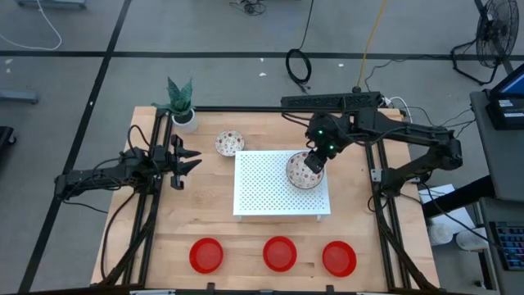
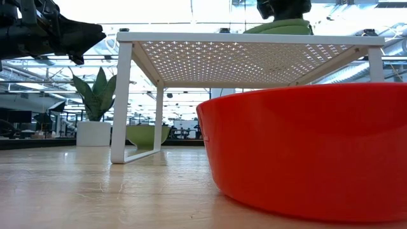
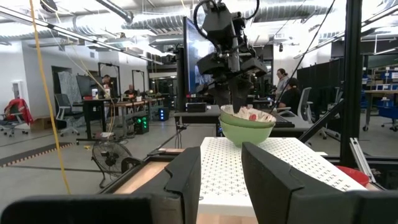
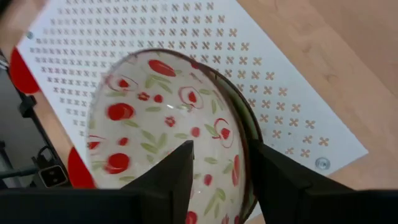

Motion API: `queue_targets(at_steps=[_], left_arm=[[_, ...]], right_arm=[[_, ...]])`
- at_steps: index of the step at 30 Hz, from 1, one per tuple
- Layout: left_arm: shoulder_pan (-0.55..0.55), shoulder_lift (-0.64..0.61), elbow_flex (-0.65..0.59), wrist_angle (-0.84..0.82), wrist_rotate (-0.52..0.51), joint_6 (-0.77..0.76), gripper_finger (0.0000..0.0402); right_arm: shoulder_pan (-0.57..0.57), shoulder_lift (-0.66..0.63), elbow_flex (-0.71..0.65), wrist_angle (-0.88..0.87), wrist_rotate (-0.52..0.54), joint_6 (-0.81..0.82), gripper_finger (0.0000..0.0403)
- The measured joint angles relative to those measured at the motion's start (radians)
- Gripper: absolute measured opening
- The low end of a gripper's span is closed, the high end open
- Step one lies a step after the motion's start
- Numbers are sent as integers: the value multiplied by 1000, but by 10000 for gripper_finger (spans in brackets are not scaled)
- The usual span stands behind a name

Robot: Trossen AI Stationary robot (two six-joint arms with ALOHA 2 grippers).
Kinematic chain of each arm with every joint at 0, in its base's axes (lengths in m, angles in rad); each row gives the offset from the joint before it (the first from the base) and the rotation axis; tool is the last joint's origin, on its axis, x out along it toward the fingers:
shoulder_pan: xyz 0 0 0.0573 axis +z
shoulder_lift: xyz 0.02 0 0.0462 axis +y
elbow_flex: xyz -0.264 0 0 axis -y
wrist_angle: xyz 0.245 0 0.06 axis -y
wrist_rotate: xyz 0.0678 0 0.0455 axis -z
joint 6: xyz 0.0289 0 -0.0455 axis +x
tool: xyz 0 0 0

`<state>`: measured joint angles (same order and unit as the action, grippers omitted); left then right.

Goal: Pick & Place Mini bowls
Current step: Stack the right white patterned bowl on top of the white patterned bowl on the shelf

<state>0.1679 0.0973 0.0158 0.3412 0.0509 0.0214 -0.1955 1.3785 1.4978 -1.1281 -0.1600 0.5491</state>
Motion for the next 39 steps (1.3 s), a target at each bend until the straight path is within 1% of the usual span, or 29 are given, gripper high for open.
queue_targets(at_steps=[4, 10, 14, 26, 29, 34, 37, 39], left_arm=[[0, 0, 0, 0, 0, 0, 120], [0, 0, 0, 0, 0, 0, 120], [0, 0, 0, 0, 0, 0, 120], [0, 0, 0, 0, 0, 0, 120], [0, 0, 0, 0, 0, 0, 120], [0, 0, 0, 0, 0, 0, 120], [0, 0, 0, 0, 0, 0, 120], [0, 0, 0, -1, 0, 0, 120]], right_arm=[[0, 0, 26, 2, 3, 14, 150], [-1, 0, 29, -14, 9, 15, 150], [-2, 0, 29, -14, 34, 21, 150], [-23, -51, 29, 11, 27, 23, 149], [-18, -67, 29, 73, 26, 16, 149], [47, -81, 29, 331, -27, -72, 142], [99, -72, 29, 438, -31, -143, 118], [125, -54, 30, 434, -37, -204, 89]])
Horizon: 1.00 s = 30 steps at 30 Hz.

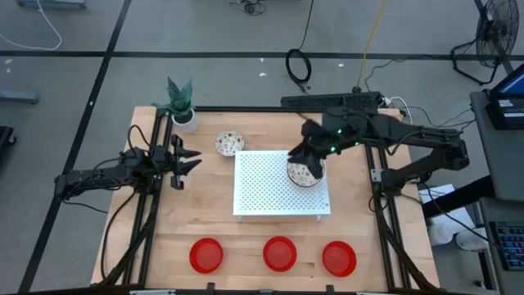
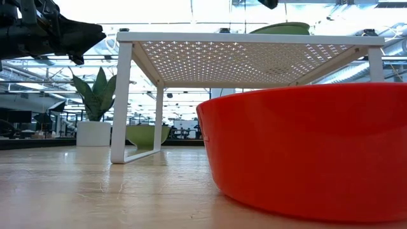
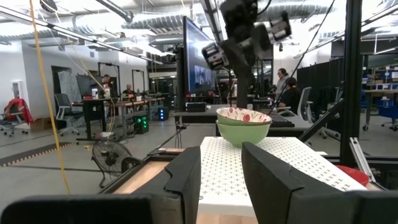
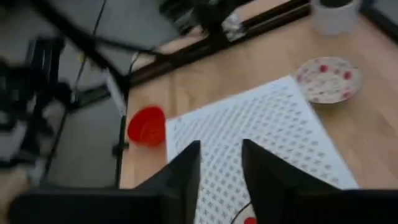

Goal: Pick & Place Mini bowls
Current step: Stack the right white patterned bowl on top of the white patterned bowl on the shelf

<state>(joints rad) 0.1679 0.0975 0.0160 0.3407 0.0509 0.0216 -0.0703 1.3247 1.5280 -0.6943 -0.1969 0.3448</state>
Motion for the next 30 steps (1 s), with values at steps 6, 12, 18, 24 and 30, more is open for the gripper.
queue_targets(at_steps=[6, 12, 18, 24, 30], left_arm=[[0, 0, 0, 1, 0, 0, 120], [0, 0, 0, 1, 0, 0, 120], [0, 0, 0, 1, 0, 0, 120], [0, 0, 0, 1, 0, 0, 120], [0, 0, 0, 1, 0, 0, 120]], right_arm=[[39, 52, -1, -268, 156, -124, 8], [80, 105, -1, -428, 317, -162, 1], [106, 154, -1, -478, 369, -177, 0], [106, 177, -1, -516, 386, -166, 0], [105, 151, 10, -508, 422, -166, 0]])
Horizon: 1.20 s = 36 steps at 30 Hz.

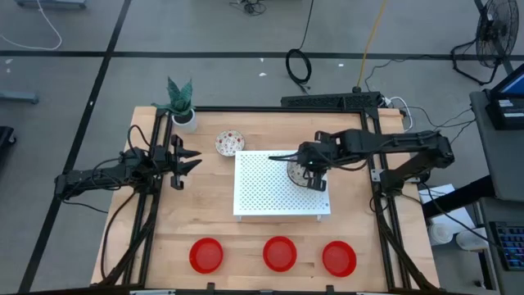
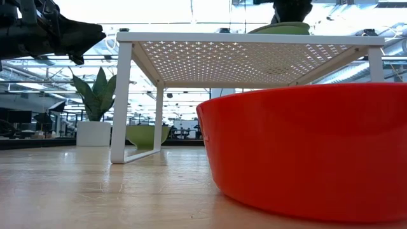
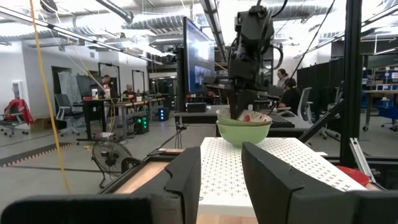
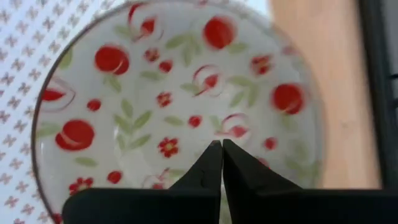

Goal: Pick & Place Mini bowls
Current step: Stack the right white patterned bowl on top of the white patterned bowl on the shelf, then stack the white patterned bowl on top of the stacked white patterned bowls on the shelf

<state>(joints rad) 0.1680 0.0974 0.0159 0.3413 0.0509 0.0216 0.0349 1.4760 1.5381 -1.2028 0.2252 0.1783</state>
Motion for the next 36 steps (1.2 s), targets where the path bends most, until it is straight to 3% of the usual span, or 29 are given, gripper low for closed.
queue_targets(at_steps=[8, 29, 36], left_arm=[[0, 0, 0, 0, 0, 0, 120], [0, 0, 0, 0, 0, 0, 120], [0, 0, 0, 0, 0, 0, 120]], right_arm=[[0, -61, 22, 66, 265, 24, 0], [0, -63, -43, 112, 245, 44, 0], [0, -115, -43, 131, 328, 70, 0]])
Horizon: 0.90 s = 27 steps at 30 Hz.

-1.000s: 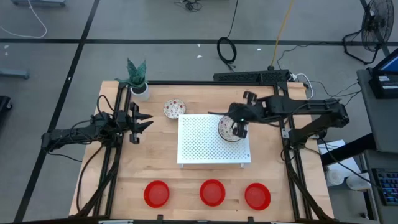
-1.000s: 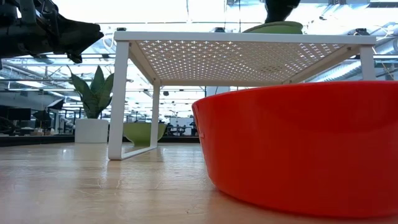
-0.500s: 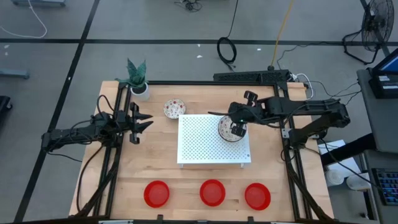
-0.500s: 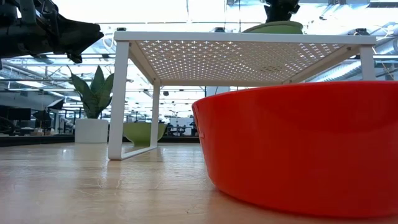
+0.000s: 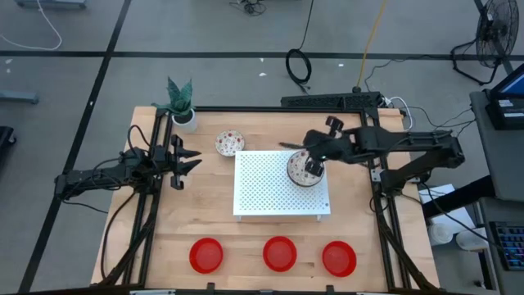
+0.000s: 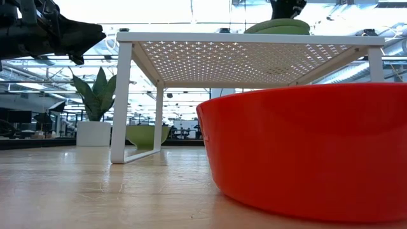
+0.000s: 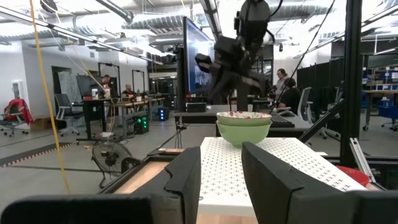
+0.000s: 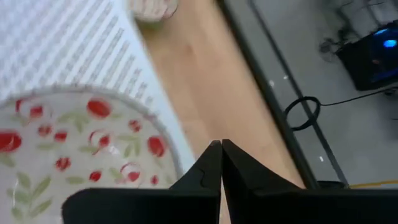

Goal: Pick & Place Mini bowls
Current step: Stack the white patterned bowl on top of the stacked white patterned bowls on the shelf

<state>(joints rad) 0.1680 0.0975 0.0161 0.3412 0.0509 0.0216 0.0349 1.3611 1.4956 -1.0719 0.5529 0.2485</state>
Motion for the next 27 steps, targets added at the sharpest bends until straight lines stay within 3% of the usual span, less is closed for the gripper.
queue_targets(at_steps=[5, 10, 21, 27], left_arm=[[0, 0, 0, 0, 0, 0, 120], [0, 0, 0, 0, -3, 0, 120], [0, 0, 0, 0, -4, 0, 120], [0, 0, 0, 0, -4, 0, 120]], right_arm=[[34, -136, -49, 39, 103, 57, 0], [124, -347, -246, 221, 175, 48, 0], [257, -683, -887, 992, 179, -214, 0], [262, -772, -1097, 1316, 180, -352, 0]])
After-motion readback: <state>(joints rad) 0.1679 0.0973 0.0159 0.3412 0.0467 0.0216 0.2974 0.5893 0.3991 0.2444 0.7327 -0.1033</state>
